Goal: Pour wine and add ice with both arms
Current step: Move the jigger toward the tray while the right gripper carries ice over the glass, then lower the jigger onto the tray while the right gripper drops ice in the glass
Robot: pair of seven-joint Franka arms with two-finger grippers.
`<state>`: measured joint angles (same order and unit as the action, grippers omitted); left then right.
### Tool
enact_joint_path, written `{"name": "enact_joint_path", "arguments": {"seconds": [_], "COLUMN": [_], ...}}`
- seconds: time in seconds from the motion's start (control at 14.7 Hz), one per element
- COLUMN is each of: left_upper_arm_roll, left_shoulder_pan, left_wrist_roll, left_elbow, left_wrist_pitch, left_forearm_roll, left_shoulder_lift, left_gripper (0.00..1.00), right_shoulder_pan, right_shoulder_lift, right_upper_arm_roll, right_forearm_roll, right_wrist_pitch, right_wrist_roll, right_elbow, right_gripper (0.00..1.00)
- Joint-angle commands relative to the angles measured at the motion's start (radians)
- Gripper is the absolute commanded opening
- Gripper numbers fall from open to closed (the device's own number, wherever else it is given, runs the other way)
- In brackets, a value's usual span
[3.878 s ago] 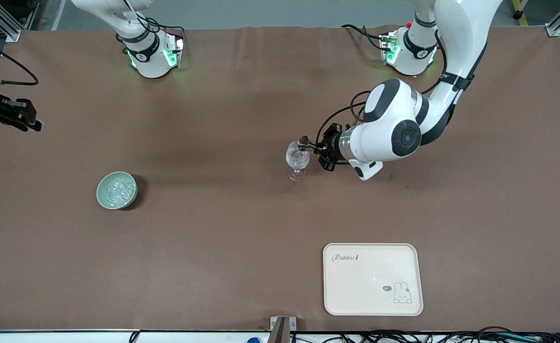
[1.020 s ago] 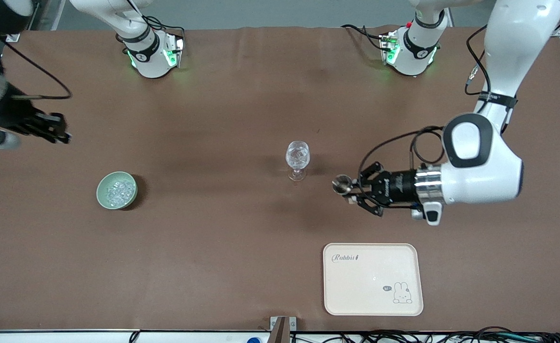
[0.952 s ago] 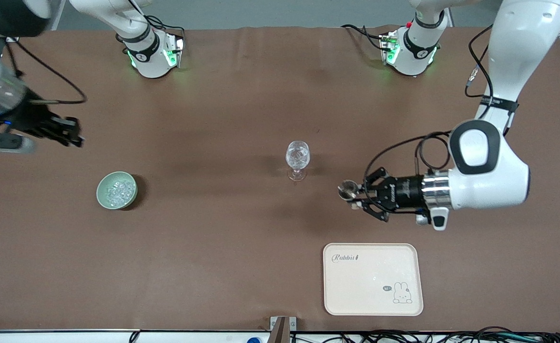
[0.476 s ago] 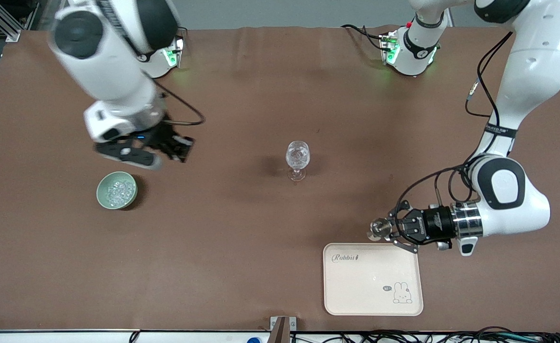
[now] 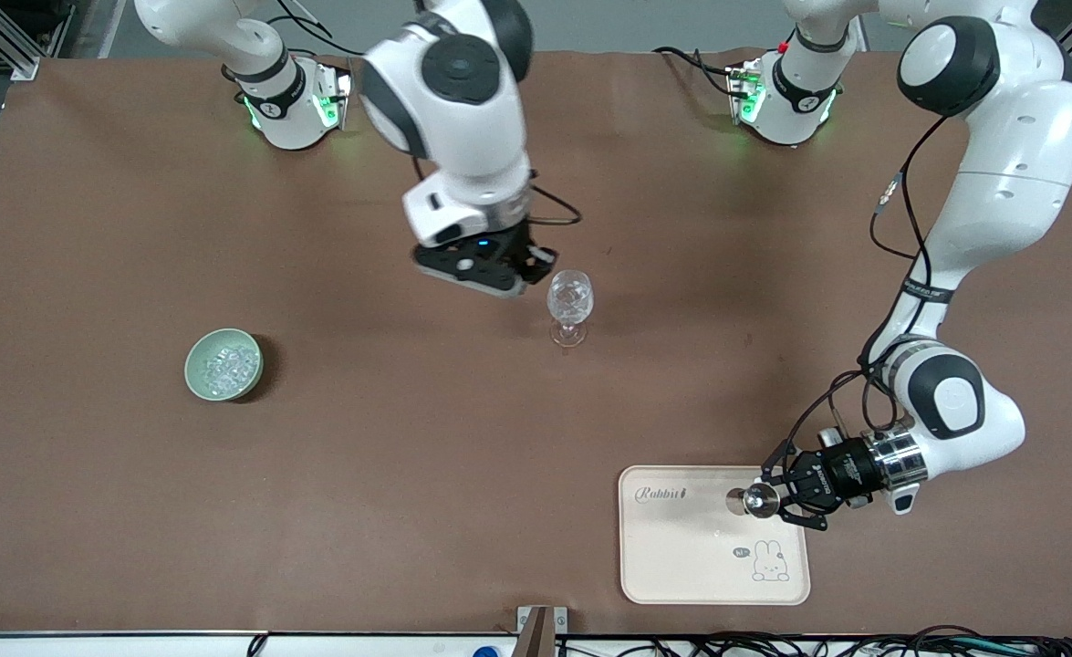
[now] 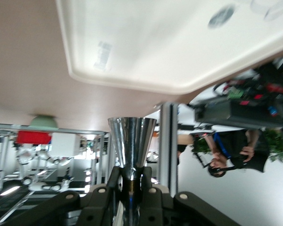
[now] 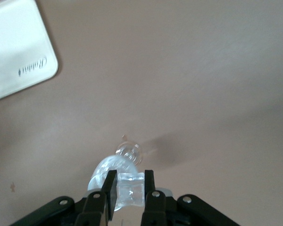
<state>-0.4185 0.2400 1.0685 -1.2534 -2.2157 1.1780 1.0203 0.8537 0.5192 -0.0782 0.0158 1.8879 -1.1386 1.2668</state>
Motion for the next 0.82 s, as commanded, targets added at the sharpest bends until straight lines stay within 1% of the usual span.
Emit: {"name": "enact_joint_path", "arguments": {"seconds": [0.0, 0.27, 0.61, 0.75], "left_upper_arm_roll": [0.018, 0.026, 0.026, 0.026], "left_shoulder_pan": [0.01, 0.01, 0.012, 0.012], "left_wrist_roll": [-0.007, -0.01, -0.03, -0.054], "left_elbow": [0.035, 0.045, 0.075, 0.077], "left_wrist_pitch": [-0.039, -0.044, -0.045, -0.047], "left_forearm_roll": [0.026, 0.081, 0.089, 0.089], "left_shoulder_lift": [0.044, 0.078, 0.127, 0.135], "left_gripper": [0.01, 0.03, 0.04, 0.05], "right_shoulder_pan": [0.051, 0.085, 0.076, 0.077], "right_shoulder_lift": [0.093, 0.13, 0.146, 0.156], "right_upper_arm_roll": [-0.015, -0.015, -0.017, -0.017], "right_forearm_roll": [-0.008, -0.013, -0.02, -0.039], "right_wrist_pitch": [-0.012, -0.001, 0.046, 0.051], "right_wrist_roll": [-0.074, -0.11, -0.102, -0.104], "right_elbow": [-0.105, -0.115, -0.104, -0.102], "right_gripper": [0.02, 0.02, 0.02, 0.02]}}
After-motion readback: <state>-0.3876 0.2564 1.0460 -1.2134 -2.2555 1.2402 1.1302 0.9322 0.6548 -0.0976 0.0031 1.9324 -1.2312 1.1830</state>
